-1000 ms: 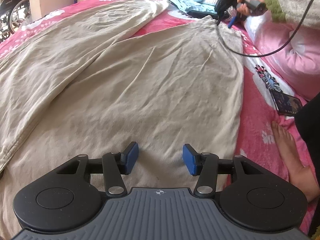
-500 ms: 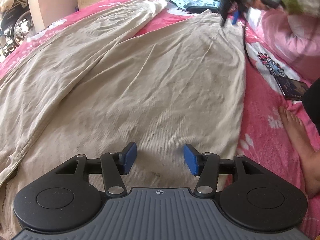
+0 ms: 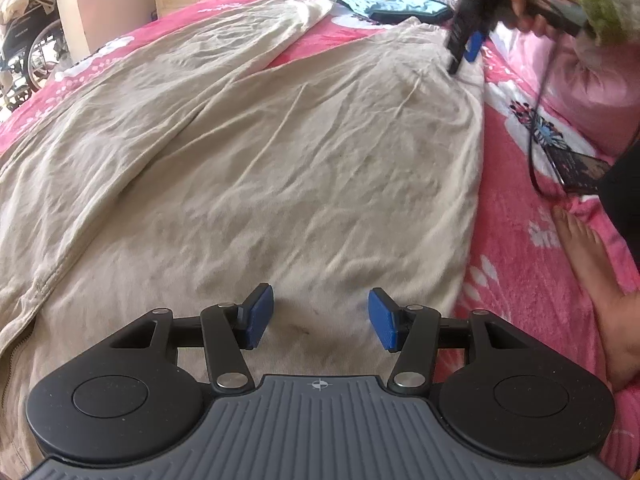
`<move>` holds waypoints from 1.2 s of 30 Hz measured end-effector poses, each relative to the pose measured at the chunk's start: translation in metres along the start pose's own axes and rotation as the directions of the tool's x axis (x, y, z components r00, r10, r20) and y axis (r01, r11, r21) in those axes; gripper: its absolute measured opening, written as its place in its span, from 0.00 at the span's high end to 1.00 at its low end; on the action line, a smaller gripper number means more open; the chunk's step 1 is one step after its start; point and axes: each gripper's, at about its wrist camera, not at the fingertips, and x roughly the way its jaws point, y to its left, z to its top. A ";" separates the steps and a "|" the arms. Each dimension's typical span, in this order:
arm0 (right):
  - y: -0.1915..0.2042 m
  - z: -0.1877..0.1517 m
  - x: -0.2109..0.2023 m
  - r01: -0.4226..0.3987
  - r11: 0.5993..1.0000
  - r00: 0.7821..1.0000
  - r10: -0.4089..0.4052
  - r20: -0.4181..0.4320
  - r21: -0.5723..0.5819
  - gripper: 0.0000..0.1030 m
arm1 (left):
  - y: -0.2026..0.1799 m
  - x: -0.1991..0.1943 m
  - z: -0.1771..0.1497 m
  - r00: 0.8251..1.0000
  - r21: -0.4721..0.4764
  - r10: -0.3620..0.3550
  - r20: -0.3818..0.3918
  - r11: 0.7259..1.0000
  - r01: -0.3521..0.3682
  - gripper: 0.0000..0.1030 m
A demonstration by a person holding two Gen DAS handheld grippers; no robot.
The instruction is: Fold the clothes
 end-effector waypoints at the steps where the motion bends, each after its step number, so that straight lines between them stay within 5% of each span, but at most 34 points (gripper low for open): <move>1: 0.007 -0.002 -0.003 -0.004 1.000 1.000 0.004 0.010 -0.025 0.48 | 0.000 -0.002 -0.002 1.000 -0.002 0.001 -0.002 1.000 -0.001 0.49; 7: 0.010 -0.007 -0.025 0.044 0.999 0.997 -0.043 0.069 -0.004 0.45 | 0.002 -0.017 -0.005 1.000 -0.050 0.006 0.013 0.999 -0.005 0.49; 11: 0.041 -0.017 -0.063 -0.168 0.981 0.955 0.186 0.231 -0.096 0.44 | -0.003 -0.012 -0.003 1.000 -0.054 -0.002 0.000 0.999 0.002 0.49; 14: 0.080 -0.037 -0.069 -0.237 0.940 0.925 0.296 0.238 -0.245 0.44 | -0.013 -0.007 -0.011 0.998 -0.031 -0.006 -0.056 0.999 0.004 0.49; 17: 0.110 -0.064 -0.061 -0.250 0.905 0.931 0.322 0.173 -0.344 0.44 | -0.022 -0.016 -0.026 0.995 -0.012 -0.014 -0.095 1.000 0.013 0.49; 22: 0.096 -0.075 -0.065 -0.298 0.908 0.917 0.358 0.175 -0.295 0.44 | -0.027 -0.035 -0.050 0.987 -0.030 -0.012 -0.159 1.000 0.007 0.48; 27: 0.093 -0.075 -0.079 -0.380 0.882 0.860 0.448 0.243 -0.278 0.44 | -0.011 -0.052 -0.067 0.975 -0.148 -0.017 -0.224 0.989 -0.017 0.48; 31: 0.108 -0.085 -0.095 -0.427 0.836 0.810 0.523 0.267 -0.344 0.44 | 0.014 -0.066 -0.094 0.952 -0.325 0.014 -0.306 0.938 -0.119 0.48; 36: 0.110 -0.099 -0.102 -0.535 0.751 0.706 0.649 0.284 -0.386 0.43 | 0.042 -0.089 -0.126 0.968 -0.595 0.017 -0.251 0.786 -0.168 0.48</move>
